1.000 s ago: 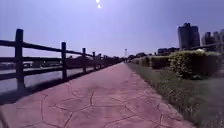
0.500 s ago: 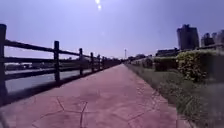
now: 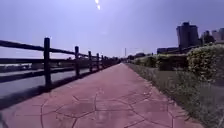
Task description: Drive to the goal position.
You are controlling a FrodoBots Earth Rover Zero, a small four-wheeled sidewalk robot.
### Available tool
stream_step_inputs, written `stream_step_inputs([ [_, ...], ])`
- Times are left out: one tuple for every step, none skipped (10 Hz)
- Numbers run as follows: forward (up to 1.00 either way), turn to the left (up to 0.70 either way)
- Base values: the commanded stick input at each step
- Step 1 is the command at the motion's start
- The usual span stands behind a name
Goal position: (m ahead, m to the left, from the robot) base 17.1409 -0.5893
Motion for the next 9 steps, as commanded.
stream_step_inputs([
  [1.0, 0.01],
  [1.0, 0.01],
  [1.0, 0.01],
  [1.0, 0.01],
  [1.0, 0.01],
  [1.0, 0.01],
  [1.0, 0.01],
  [1.0, 0.01],
  [1.0, 0.01],
])
